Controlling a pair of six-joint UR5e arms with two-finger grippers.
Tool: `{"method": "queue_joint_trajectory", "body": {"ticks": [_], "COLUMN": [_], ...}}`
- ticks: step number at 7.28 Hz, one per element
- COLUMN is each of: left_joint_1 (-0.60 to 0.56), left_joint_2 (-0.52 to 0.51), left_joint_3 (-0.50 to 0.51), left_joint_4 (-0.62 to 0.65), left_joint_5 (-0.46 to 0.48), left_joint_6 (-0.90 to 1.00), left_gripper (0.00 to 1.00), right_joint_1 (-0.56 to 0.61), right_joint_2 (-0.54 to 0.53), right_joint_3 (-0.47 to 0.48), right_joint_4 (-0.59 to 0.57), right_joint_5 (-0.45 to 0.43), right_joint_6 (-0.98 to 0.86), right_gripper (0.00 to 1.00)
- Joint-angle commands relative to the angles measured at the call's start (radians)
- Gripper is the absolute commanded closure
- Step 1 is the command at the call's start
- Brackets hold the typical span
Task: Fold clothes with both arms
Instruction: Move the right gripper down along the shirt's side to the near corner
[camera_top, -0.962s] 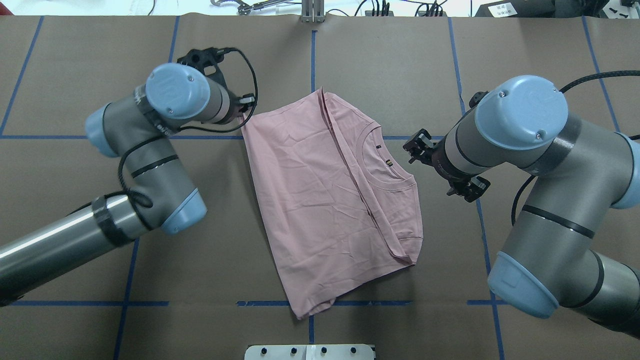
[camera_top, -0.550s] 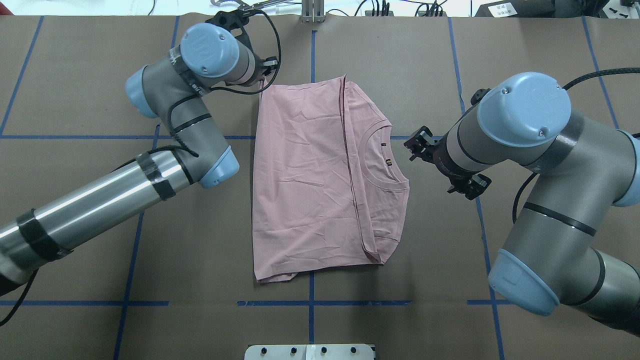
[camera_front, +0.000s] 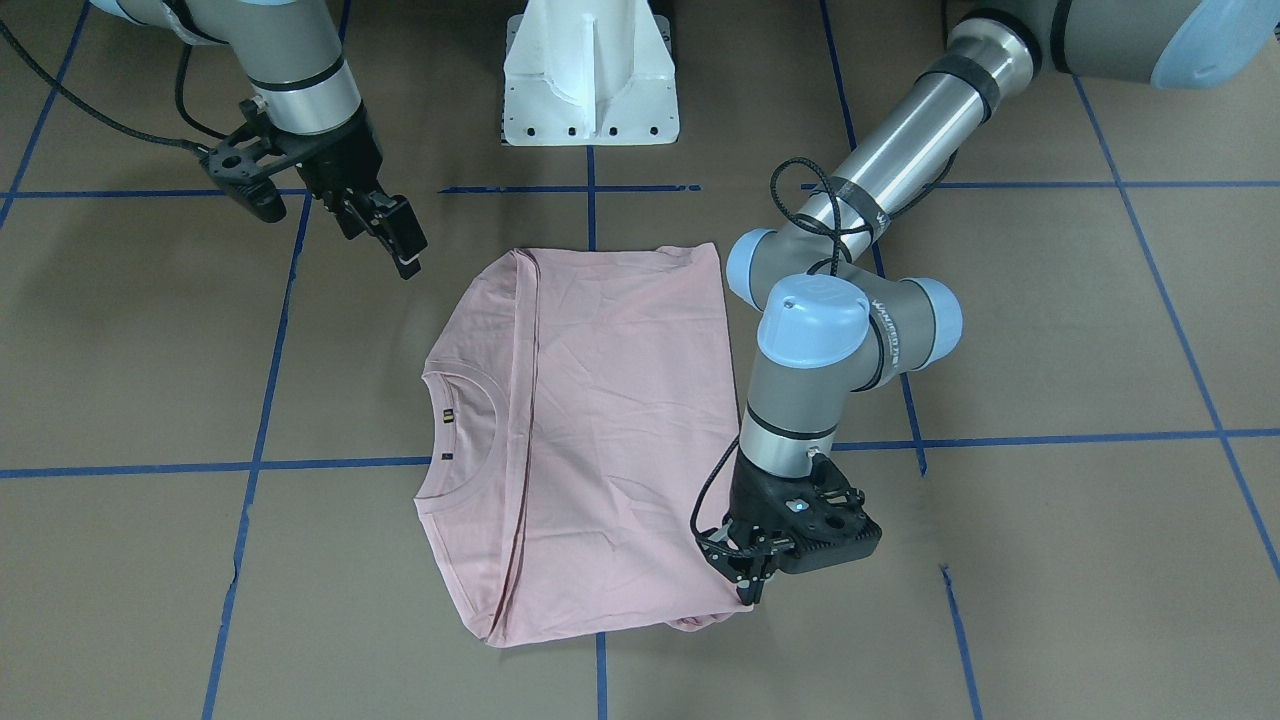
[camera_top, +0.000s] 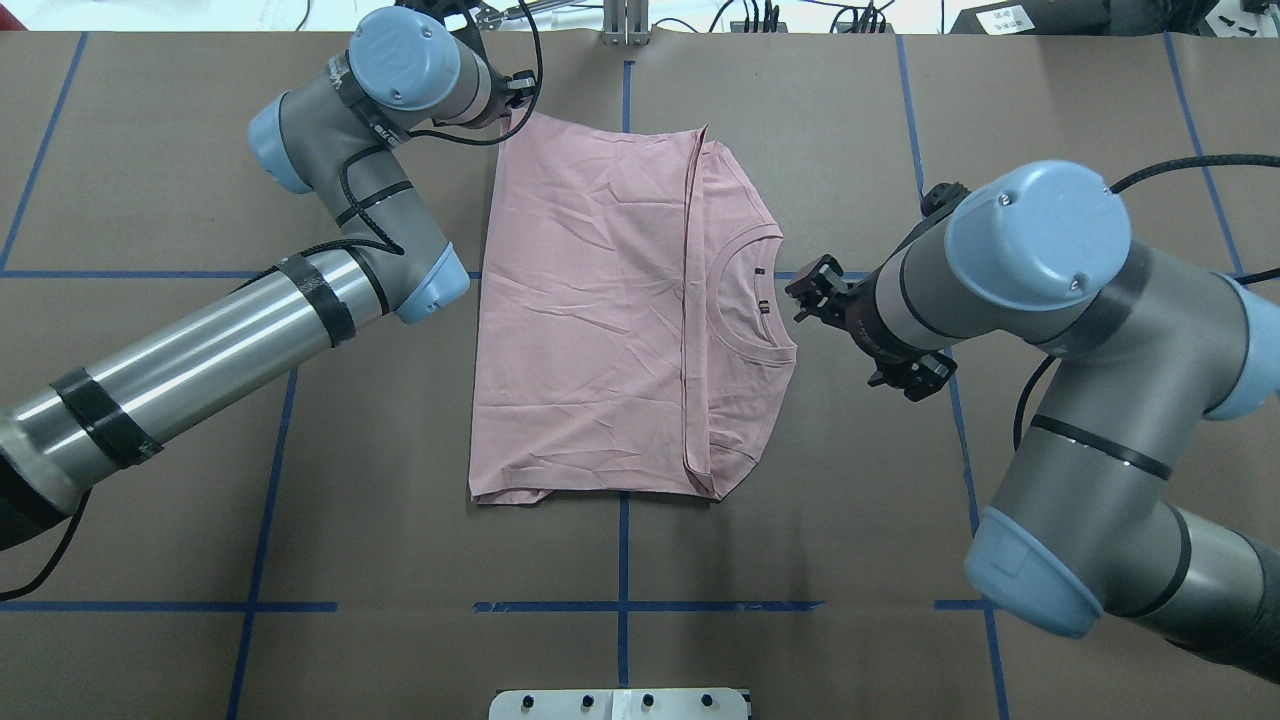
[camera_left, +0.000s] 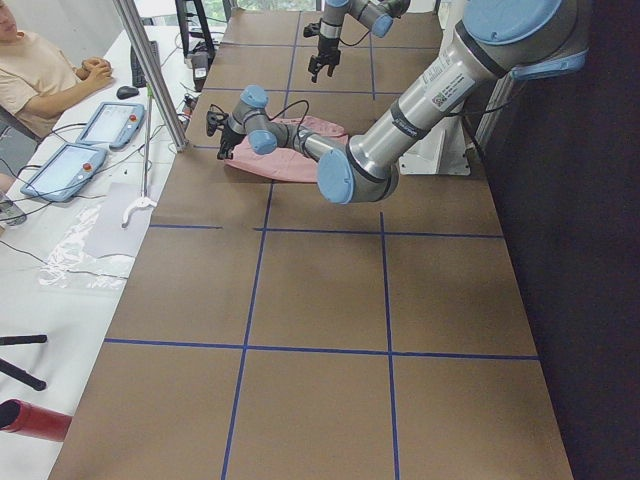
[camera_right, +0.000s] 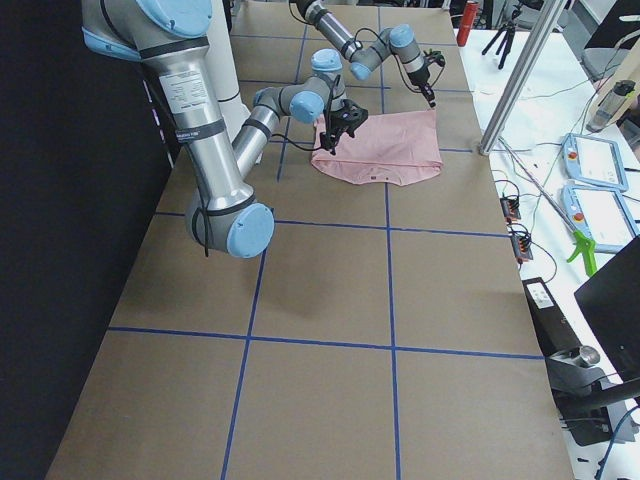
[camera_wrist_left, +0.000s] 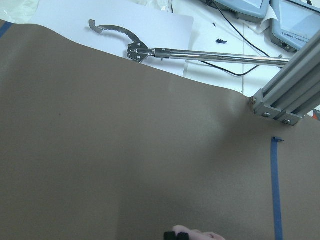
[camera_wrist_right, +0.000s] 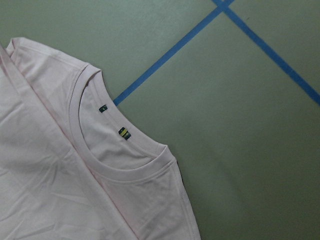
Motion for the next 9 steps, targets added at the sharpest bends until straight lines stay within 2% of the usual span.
{"method": "queue_joint_trajectory", "body": {"ticks": [1, 2, 3, 5, 7, 8, 9], "left_joint_1": [0.021, 0.029, 0.032, 0.032, 0.035, 0.035, 0.038], "left_joint_2": [0.148, 0.208, 0.218, 0.262, 0.27, 0.27, 0.27], "left_joint_3": [-0.194, -0.31, -0.362, -0.414, -0.418, -0.416, -0.417], "left_joint_4": [0.0, 0.021, 0.078, 0.104, 0.104, 0.103, 0.101], "left_joint_5": [-0.006, -0.009, -0.012, -0.07, -0.071, -0.071, -0.069], "left_joint_6": [0.003, 0.003, 0.002, 0.0, -0.001, -0.004, -0.03], "left_gripper": [0.35, 0.35, 0.35, 0.36, 0.36, 0.36, 0.36], "right_joint_1": [-0.071, -0.108, -0.156, -0.249, -0.265, -0.271, -0.283], "right_joint_2": [0.04, 0.094, 0.112, 0.126, 0.135, 0.133, 0.133], "right_joint_3": [-0.046, -0.101, -0.123, -0.17, -0.233, -0.262, -0.307], "right_joint_4": [0.05, 0.049, 0.047, 0.047, 0.05, 0.064, 0.146], "right_joint_5": [-0.049, -0.059, -0.074, -0.187, -0.2, -0.2, -0.2], "right_joint_6": [0.002, 0.0, -0.003, 0.002, 0.022, 0.093, 0.15], "right_gripper": [0.0, 0.0, 0.0, 0.0, 0.0, 0.06, 0.11]}}
